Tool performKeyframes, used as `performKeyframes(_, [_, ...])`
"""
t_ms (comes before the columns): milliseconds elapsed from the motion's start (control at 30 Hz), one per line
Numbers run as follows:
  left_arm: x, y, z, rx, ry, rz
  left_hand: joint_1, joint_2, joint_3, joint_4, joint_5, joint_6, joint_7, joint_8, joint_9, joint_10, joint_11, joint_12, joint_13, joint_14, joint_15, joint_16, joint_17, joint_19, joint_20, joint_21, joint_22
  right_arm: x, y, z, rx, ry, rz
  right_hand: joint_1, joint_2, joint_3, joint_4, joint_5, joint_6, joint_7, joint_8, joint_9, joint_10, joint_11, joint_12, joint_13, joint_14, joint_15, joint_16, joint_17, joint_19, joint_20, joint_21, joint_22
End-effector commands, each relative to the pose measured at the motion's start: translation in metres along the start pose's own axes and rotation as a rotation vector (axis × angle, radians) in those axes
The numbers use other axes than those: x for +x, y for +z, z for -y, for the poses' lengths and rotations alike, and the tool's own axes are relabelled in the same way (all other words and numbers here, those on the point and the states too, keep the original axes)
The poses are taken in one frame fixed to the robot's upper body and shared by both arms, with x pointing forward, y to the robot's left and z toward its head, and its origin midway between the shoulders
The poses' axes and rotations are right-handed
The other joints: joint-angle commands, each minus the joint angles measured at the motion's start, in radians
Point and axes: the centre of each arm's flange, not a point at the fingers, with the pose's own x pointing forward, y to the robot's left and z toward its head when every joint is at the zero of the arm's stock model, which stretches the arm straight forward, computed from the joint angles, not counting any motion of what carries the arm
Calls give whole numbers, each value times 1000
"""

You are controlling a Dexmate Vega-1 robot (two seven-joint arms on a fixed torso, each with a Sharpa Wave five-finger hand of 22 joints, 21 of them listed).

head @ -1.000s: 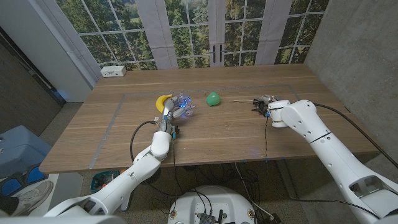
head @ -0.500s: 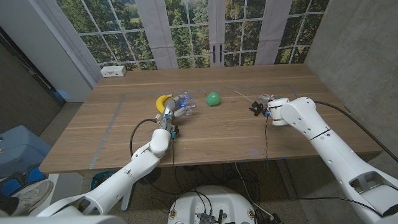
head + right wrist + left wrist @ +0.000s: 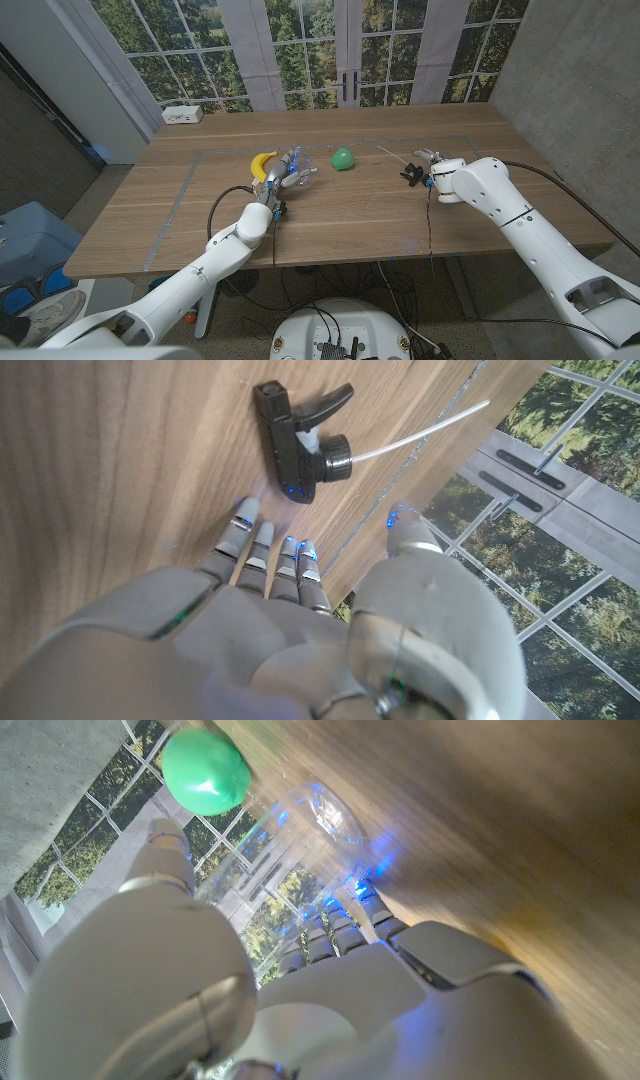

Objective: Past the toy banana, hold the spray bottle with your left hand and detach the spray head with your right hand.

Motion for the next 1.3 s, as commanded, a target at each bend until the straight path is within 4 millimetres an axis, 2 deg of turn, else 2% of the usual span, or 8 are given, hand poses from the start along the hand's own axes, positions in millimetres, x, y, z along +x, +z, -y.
performKeyframes(33, [3,10,-10,-10,-68,61,-64,4,-23,17,5,-102,-22,-1,-2,-146,13,-1,-7,-104,26,-3,1,-70,20,-65,5,-2,3,1,40,34,85,-71,-19,-32,17,-13,-33,11,-9,-10,-42,19,-3,-2,-29,25,-16,-2,-32,41,-25,1])
performKeyframes(300, [-1,18,-15,-70,-34,119,-193,27,-56,59,1,-257,-32,-3,-3,-341,59,3,-11,-322,78,-7,4,-255,69,-194,10,-3,-2,3,77,75,142,-188,-57,-92,53,-4,-106,9,-18,-28,-129,36,-9,-14,-97,53,-56,-15,-99,68,-81,-1])
performKeyframes(500, [-6,27,-20,-107,-10,147,-229,31,-66,71,2,-272,-31,2,-4,-365,64,8,-12,-370,95,-6,4,-299,82,-223,10,-2,-6,5,116,113,222,-258,-72,-125,75,4,-142,-15,-17,-47,-170,30,-8,-38,-158,57,-93,-34,-149,66,-130,-4])
performKeyframes(767, [-14,40,-28,-181,18,192,-270,42,-74,89,2,-236,-25,17,-5,-343,62,23,-14,-354,92,10,5,-292,85,-230,11,-3,-14,7,184,153,394,-301,-69,-141,86,6,-131,-60,-7,-67,-167,0,-1,-67,-196,32,-118,-59,-159,-4,-162,-7])
performKeyframes(900, [-16,43,-30,-195,16,198,-282,47,-75,93,2,-228,-26,19,-6,-335,52,26,-15,-340,82,15,4,-284,83,-231,10,-6,-18,9,222,151,496,-314,-67,-145,89,6,-104,-71,2,-74,-145,-12,6,-81,-185,20,-117,-72,-161,-19,-176,-8])
performKeyframes(1067, [-18,48,-33,-215,13,216,-294,54,-75,97,4,-214,-18,22,-7,-319,44,31,-16,-324,70,20,3,-270,78,-231,10,-9,-21,11,260,150,569,-326,-63,-148,89,7,-76,-85,7,-84,-128,-26,9,-100,-187,-8,-123,-90,-157,-76,-192,-9])
performKeyframes(1200, [-19,51,-34,-241,4,228,-312,64,-76,101,6,-198,24,23,-9,-298,39,36,-18,-302,57,23,0,-235,55,-227,10,-11,-23,13,286,164,633,-329,-57,-147,87,7,-55,-87,10,-89,-119,-37,9,-113,-196,-22,-129,-104,-156,-111,-203,-10])
performKeyframes(1300, [-21,53,-38,-255,0,235,-322,69,-76,102,7,-189,36,22,-10,-286,33,38,-20,-291,52,23,-2,-206,24,-223,9,-13,-23,14,298,175,680,-326,-49,-143,81,7,-39,-86,11,-94,-109,-44,9,-125,-196,-43,-131,-118,-149,-134,-213,-11])
